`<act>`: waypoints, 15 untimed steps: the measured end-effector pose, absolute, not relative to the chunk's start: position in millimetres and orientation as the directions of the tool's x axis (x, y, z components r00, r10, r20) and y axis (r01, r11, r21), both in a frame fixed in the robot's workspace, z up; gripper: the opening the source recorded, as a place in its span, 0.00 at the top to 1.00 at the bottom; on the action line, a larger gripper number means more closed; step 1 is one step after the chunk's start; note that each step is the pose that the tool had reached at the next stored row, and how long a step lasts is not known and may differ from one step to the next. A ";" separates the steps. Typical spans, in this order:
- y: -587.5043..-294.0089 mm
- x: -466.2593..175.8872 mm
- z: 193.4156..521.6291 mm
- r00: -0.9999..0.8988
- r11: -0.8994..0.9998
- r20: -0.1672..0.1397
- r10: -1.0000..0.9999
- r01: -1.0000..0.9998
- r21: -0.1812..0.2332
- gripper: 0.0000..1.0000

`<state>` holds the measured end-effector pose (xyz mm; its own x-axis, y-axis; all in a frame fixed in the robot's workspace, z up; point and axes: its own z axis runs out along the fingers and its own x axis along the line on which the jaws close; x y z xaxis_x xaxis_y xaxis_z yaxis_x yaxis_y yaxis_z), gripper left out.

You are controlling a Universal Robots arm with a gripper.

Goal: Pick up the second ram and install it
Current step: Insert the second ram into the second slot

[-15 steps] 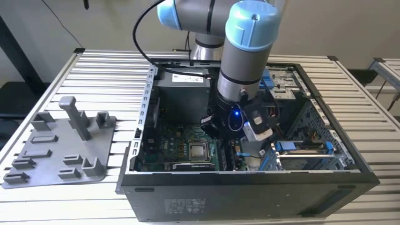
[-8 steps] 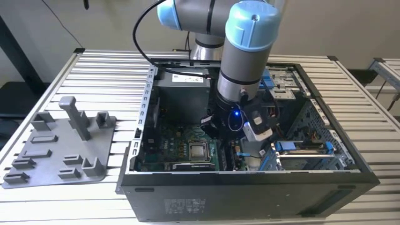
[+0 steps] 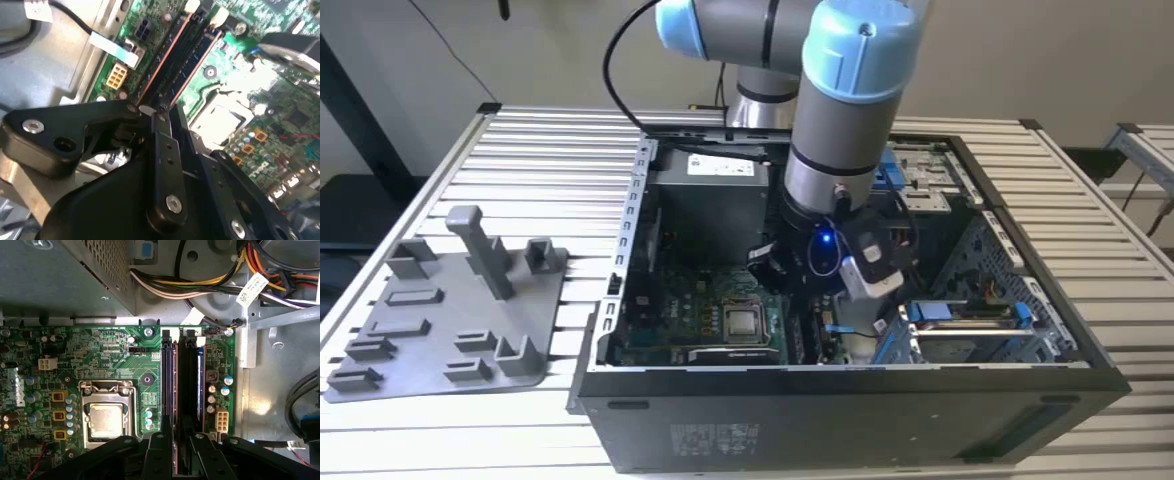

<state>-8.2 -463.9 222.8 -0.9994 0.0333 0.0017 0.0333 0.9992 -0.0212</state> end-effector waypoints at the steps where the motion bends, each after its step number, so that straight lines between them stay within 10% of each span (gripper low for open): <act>1: -463.9 -8.2 227.2 -0.999 0.999 0.002 0.033 0.033 -0.021 0.78; 15: -463.9 -8.3 250.2 -0.999 0.999 0.002 0.033 0.033 -0.021 0.89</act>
<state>-8.3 -463.9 250.2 -0.9994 0.0335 0.0016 0.0334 0.9992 -0.0211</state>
